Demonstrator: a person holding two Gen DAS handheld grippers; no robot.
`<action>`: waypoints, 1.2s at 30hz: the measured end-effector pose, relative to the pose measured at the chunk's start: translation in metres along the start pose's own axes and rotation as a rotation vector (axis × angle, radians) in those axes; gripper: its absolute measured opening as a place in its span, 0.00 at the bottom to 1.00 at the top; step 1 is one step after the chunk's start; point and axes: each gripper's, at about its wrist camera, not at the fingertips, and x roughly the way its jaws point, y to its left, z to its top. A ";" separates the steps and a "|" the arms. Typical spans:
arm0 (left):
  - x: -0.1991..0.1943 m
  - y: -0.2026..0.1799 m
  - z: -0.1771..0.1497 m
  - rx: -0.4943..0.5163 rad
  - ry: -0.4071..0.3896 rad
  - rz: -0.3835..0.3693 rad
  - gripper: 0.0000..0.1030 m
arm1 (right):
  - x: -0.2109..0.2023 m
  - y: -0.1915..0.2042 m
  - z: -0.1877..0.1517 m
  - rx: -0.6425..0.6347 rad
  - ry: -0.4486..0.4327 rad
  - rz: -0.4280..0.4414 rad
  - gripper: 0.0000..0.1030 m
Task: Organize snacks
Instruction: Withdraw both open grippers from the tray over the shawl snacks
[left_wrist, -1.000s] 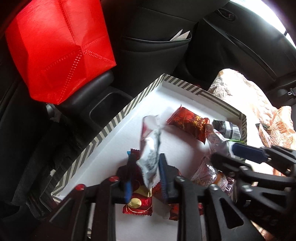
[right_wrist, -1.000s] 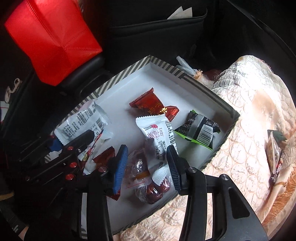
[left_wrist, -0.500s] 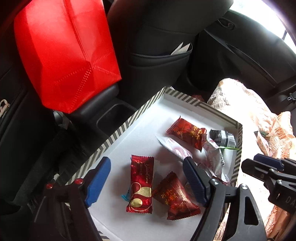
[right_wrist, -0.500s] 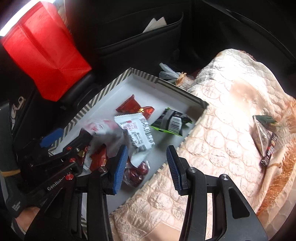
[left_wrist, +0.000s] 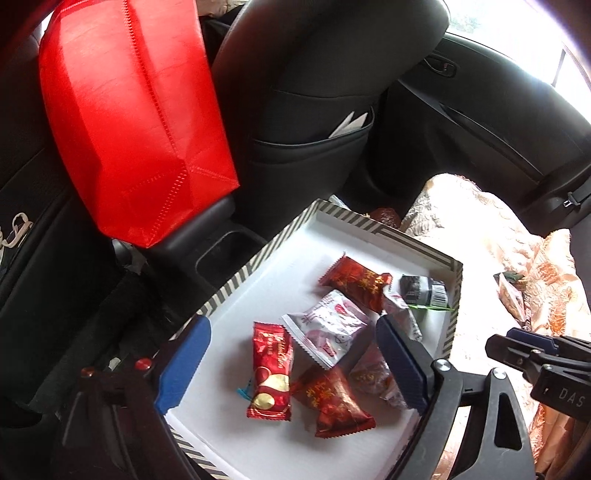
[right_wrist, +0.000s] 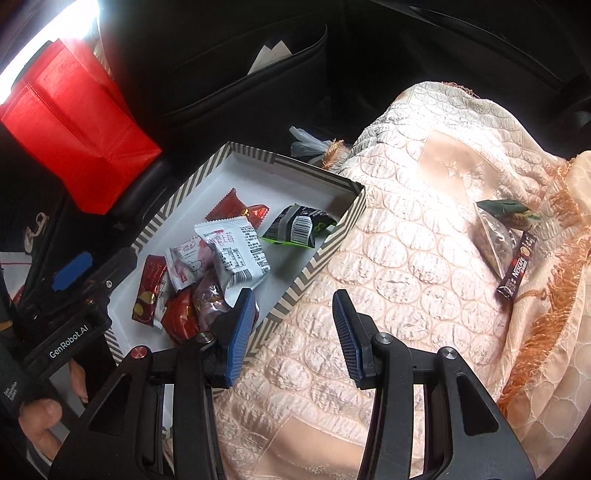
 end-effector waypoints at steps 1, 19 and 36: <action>-0.001 -0.002 0.000 0.005 0.001 -0.003 0.90 | 0.000 -0.001 -0.001 0.001 0.002 0.001 0.42; -0.012 -0.040 -0.010 0.092 0.009 -0.059 0.90 | -0.022 -0.042 -0.009 0.102 -0.033 -0.014 0.42; -0.006 -0.048 -0.015 0.110 0.034 -0.065 0.90 | -0.023 -0.058 -0.014 0.142 -0.036 -0.012 0.42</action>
